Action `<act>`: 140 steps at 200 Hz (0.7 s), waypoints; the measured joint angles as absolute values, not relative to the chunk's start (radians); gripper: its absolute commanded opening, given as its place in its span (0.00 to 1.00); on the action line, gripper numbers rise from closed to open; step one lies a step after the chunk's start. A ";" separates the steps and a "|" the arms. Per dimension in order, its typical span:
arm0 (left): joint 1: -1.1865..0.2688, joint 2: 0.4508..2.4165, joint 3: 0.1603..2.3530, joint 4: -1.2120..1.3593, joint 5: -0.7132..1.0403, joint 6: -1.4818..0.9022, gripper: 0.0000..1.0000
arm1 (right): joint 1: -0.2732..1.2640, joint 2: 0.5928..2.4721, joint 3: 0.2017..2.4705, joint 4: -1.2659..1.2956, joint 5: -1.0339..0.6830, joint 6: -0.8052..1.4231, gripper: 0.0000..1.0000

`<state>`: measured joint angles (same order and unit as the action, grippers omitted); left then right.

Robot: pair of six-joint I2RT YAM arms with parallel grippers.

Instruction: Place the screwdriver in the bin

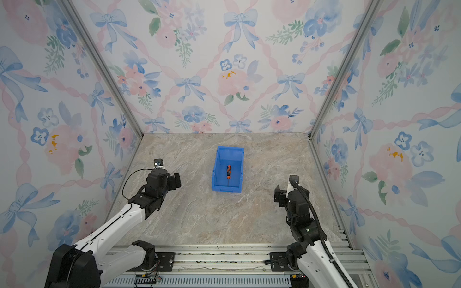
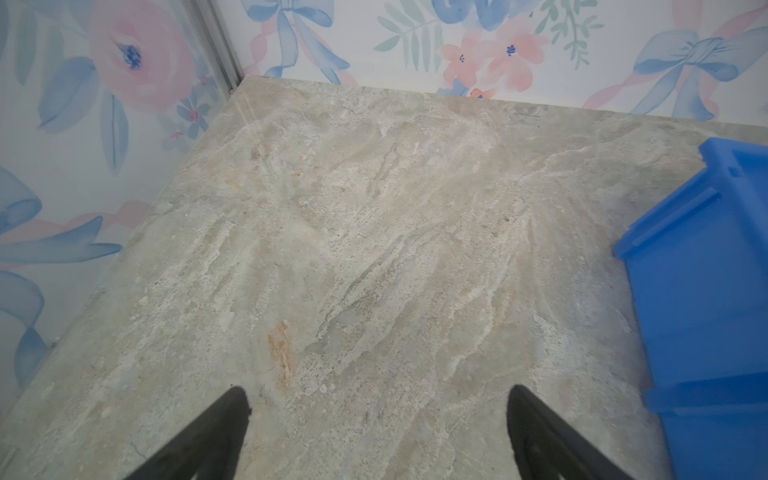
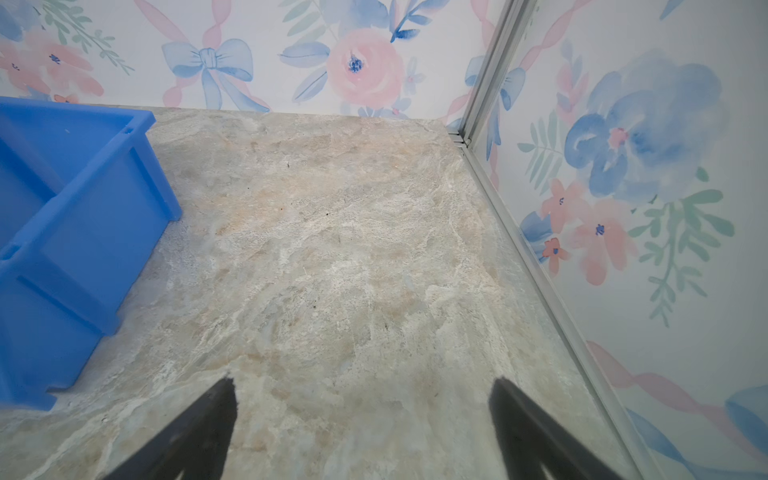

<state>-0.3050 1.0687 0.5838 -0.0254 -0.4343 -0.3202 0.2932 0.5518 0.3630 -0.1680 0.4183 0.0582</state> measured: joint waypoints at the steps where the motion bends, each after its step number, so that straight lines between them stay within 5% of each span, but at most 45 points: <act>1: -0.305 1.069 0.583 -0.023 -0.436 -0.318 0.98 | 0.290 0.553 0.359 -0.165 0.418 0.058 0.97; 140: -0.154 1.120 0.236 0.503 -0.445 -0.161 0.97 | 0.059 0.762 0.205 0.131 0.242 0.017 0.97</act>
